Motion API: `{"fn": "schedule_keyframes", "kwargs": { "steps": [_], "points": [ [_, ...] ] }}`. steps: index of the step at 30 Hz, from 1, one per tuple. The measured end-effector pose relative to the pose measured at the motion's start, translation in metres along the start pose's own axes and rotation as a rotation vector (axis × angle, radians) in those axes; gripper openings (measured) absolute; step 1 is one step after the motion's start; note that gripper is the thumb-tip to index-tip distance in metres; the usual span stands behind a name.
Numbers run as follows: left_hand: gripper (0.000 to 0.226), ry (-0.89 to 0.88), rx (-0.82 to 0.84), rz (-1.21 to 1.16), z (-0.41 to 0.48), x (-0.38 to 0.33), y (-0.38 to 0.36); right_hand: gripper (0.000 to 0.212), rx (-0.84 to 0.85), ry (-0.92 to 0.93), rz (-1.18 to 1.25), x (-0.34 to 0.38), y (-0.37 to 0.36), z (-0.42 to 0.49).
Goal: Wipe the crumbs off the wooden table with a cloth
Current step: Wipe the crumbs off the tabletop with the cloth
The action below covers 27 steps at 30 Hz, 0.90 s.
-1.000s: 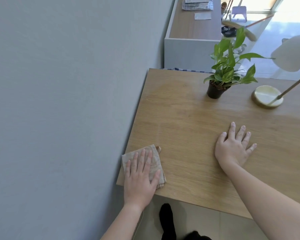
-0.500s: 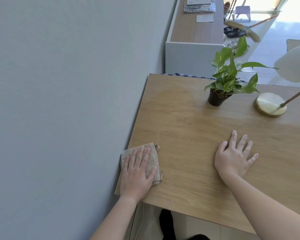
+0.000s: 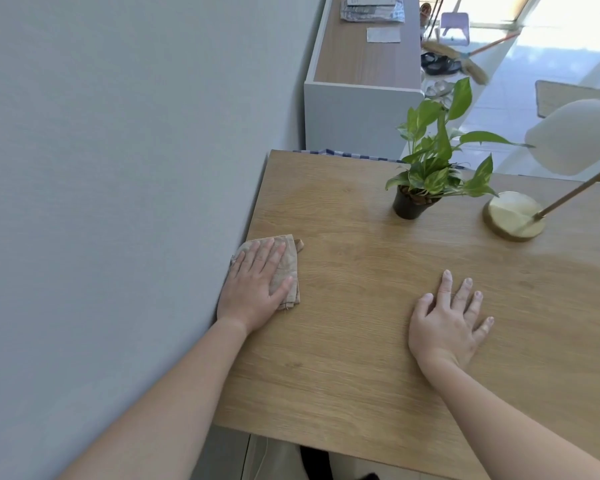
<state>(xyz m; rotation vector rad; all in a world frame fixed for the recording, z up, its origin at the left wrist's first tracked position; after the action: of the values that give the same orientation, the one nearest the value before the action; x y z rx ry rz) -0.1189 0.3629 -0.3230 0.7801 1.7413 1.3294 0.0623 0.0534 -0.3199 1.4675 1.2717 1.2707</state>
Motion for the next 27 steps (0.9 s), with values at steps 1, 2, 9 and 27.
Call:
{"fn": "schedule_keyframes", "kwargs": {
  "steps": [1, 2, 9, 27],
  "points": [
    [0.074, -0.004, -0.005, 0.004, 0.002, 0.000, -0.001, 0.063, -0.003, 0.000, 0.000, 0.000, 0.000, 0.001],
    [0.074, -0.010, -0.012, 0.008, 0.002, 0.000, -0.002, 0.063, -0.003, 0.000, -0.001, 0.000, 0.000, 0.001],
    [0.073, 0.011, -0.023, 0.006, -0.029, -0.010, -0.008, 0.063, 0.005, 0.005, 0.002, 0.000, 0.004, -0.003],
    [0.082, 0.417, -0.067, -0.128, -0.170, -0.061, -0.033, 0.067, 0.116, 0.028, -0.032, 0.003, 0.003, -0.003]
  ]
}}
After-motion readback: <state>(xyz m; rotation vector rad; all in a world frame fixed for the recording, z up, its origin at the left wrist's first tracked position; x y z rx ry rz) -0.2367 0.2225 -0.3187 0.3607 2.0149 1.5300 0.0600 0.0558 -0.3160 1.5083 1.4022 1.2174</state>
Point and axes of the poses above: each hand's wrist, its own z-axis towards the middle knuckle, its own y-axis out of the back of the hand, x = y × z, the point moved 3 cm from there along z, towards the middle knuckle, and after that the axes turned 2 degrees about -y, right-handed, at the moved point
